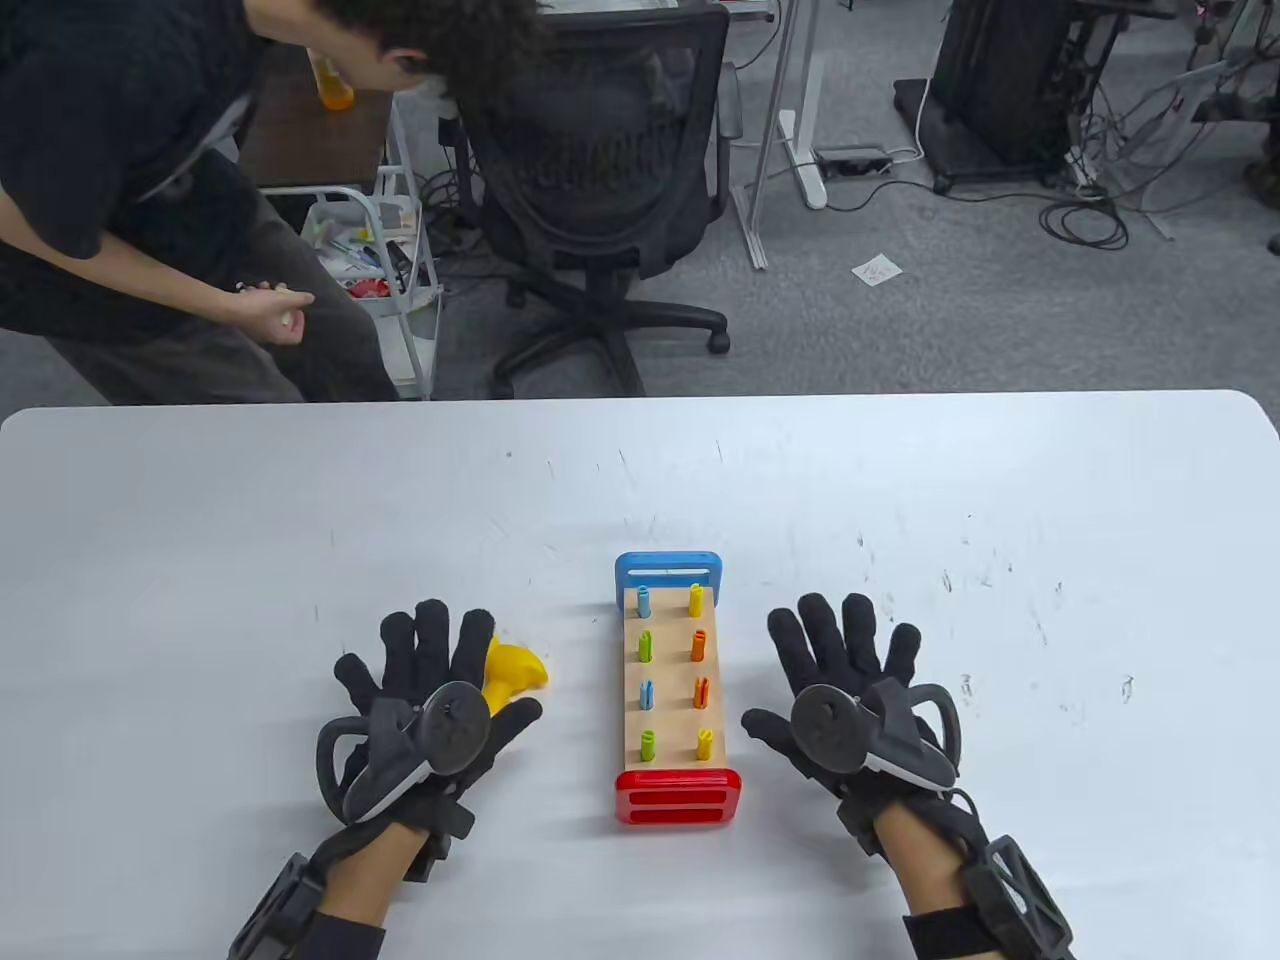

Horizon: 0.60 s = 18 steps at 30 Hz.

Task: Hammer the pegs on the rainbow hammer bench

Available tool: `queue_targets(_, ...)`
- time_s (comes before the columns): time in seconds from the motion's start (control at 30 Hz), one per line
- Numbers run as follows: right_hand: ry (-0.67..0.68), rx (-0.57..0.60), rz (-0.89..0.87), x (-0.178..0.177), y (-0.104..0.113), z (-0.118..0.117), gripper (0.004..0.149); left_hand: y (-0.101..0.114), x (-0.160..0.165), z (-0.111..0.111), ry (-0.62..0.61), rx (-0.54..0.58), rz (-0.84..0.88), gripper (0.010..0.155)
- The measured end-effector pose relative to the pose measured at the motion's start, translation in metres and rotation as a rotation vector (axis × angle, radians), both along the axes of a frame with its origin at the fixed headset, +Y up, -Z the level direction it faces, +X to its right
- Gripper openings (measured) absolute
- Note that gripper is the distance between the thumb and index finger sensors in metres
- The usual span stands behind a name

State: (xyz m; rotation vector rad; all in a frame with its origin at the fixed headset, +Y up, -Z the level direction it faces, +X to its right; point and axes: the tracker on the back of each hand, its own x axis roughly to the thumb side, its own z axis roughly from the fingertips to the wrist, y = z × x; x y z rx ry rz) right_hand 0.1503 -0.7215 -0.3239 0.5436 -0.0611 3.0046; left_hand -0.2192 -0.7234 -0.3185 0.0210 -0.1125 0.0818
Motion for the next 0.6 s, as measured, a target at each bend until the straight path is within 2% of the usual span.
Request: queue_targets(0.6, 0.007, -0.053, 0.018, -0.0046, -0.0023, -0.001, 0.093, 0.0065, -0.0018, 0.0012, -0.02, 0.006, 0.035, 0.095)
